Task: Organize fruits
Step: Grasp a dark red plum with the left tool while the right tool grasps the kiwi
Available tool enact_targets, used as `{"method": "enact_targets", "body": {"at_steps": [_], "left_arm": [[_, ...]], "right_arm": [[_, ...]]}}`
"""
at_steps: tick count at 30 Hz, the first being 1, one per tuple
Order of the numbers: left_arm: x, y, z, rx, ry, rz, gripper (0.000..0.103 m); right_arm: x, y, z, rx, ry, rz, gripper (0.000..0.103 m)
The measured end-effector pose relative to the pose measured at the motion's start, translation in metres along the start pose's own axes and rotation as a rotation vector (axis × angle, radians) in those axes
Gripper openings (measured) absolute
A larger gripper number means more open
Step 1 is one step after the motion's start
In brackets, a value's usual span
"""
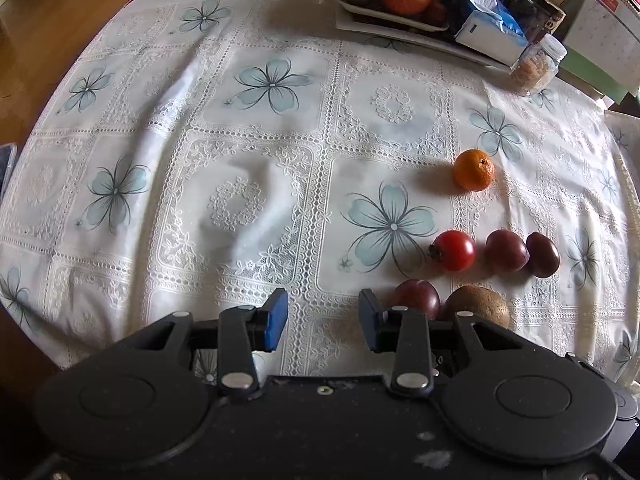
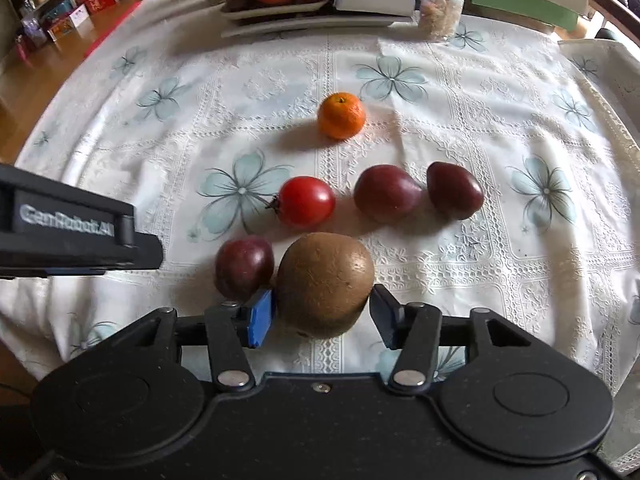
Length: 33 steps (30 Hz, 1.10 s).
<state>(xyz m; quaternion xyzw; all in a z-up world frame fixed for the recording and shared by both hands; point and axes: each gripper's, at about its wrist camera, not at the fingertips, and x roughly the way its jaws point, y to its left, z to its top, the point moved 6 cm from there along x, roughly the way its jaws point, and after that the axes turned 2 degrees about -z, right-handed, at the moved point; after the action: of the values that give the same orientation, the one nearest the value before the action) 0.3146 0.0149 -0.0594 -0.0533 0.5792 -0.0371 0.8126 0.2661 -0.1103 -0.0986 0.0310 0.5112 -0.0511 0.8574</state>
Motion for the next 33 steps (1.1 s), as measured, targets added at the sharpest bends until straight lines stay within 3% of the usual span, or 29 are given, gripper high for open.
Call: {"method": "enact_targets", "body": {"at_steps": [7,12,23,33], "left_arm": [[0.001,0.004,0.002,-0.011,-0.004,0.006,0.039],[0.005,-0.004,0.0,0.008,-0.002,-0.012,0.039],[0.007,-0.052,-0.015,0.158,-0.024,-0.15,0.039],[0.031,-0.07,-0.024,0.219,-0.014,-0.081,0.039]], "right_arm": [[-0.001,-0.011,-0.003,0.032,0.004,0.04,0.057],[-0.004,-0.031,-0.004,0.066,-0.004,0.012,0.057],[-0.006,-0.082,-0.005,0.146,-0.049,-0.039,0.057],[-0.005,-0.091,-0.003,0.142,-0.096,-0.041,0.057]]}}
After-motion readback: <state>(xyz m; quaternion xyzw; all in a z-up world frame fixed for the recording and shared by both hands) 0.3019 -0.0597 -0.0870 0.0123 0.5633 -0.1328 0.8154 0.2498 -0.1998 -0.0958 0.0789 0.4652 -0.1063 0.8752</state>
